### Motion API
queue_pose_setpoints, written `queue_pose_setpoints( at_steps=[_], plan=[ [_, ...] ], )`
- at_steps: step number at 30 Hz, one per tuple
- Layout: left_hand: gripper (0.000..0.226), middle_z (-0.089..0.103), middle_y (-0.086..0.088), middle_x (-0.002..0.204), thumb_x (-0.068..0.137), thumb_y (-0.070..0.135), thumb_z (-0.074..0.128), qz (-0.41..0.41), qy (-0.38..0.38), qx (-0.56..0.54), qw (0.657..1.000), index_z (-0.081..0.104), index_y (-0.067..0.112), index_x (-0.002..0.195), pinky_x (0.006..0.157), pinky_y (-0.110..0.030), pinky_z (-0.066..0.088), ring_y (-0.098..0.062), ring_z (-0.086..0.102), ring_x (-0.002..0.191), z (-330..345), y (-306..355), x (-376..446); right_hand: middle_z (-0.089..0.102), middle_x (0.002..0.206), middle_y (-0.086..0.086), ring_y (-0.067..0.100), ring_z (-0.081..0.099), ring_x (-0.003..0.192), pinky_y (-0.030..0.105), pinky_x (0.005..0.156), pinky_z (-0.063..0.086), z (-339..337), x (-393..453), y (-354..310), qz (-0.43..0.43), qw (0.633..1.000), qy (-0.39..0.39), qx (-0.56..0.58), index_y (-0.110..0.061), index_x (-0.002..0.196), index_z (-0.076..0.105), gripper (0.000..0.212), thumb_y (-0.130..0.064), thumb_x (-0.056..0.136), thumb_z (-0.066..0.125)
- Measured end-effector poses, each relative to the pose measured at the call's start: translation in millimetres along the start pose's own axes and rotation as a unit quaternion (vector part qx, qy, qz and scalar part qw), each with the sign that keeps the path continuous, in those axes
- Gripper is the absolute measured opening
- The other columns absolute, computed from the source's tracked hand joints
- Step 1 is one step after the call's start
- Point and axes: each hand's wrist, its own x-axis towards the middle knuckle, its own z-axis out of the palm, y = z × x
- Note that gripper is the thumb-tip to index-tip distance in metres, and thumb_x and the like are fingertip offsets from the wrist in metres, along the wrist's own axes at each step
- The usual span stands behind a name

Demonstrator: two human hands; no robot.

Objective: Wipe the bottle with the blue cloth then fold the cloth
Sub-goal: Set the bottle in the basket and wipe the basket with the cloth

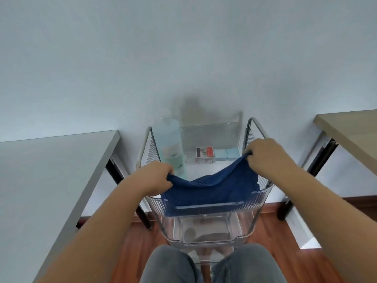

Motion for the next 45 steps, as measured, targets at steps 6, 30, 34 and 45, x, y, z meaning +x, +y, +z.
queue_pose_setpoints(
  at_steps=[6, 30, 34, 45],
  plan=[
    [0.010, 0.047, -0.003, 0.077, 0.091, 0.016, 0.059, -0.065, 0.008, 0.084, 0.994, 0.054, 0.010, 0.084, 0.063, -0.032, 0.043, -0.023, 0.054, 0.075, 29, 18, 24, 0.039, 0.068, 0.001, 0.011, 0.035, 0.053, 0.027, 0.051, 0.034, 41, 29, -21, 0.025, 0.995, -0.063, -0.068, -0.010, 0.071, 0.043, 0.022, 0.009, 0.082, 0.048],
    [0.062, 0.047, -0.003, 0.138, 0.093, 0.003, 0.047, -0.142, 0.274, -0.481, 0.820, 0.026, 0.030, 0.145, 0.059, -0.028, 0.044, -0.010, 0.057, 0.083, 13, -47, 35, 0.023, 0.155, 0.019, 0.042, 0.031, 0.136, 0.049, 0.110, 0.029, 148, 26, -111, 0.048, 0.955, -0.294, -0.011, -0.008, 0.148, 0.028, 0.074, -0.044, 0.091, 0.057],
    [0.063, 0.058, 0.005, 0.130, 0.093, 0.001, 0.042, -0.138, 0.269, -0.502, 0.810, 0.028, 0.035, 0.144, 0.056, -0.028, 0.041, -0.007, 0.055, 0.079, 17, -47, 35, 0.058, 0.130, 0.012, 0.029, 0.058, 0.105, 0.030, 0.079, 0.044, 129, 15, -105, -0.118, 0.940, -0.316, -0.045, -0.012, 0.133, 0.055, 0.041, -0.013, 0.093, 0.051],
    [0.078, 0.035, -0.005, 0.154, 0.088, -0.001, 0.038, -0.114, 0.241, -0.430, 0.863, 0.018, 0.033, 0.155, 0.103, -0.057, 0.043, -0.040, 0.050, 0.126, 18, -45, 23, 0.060, 0.118, 0.015, 0.032, 0.058, 0.109, 0.041, 0.087, 0.049, 123, 48, -55, 0.057, 0.927, -0.333, -0.164, -0.003, 0.119, 0.060, 0.029, -0.009, 0.092, 0.049]
  ],
)
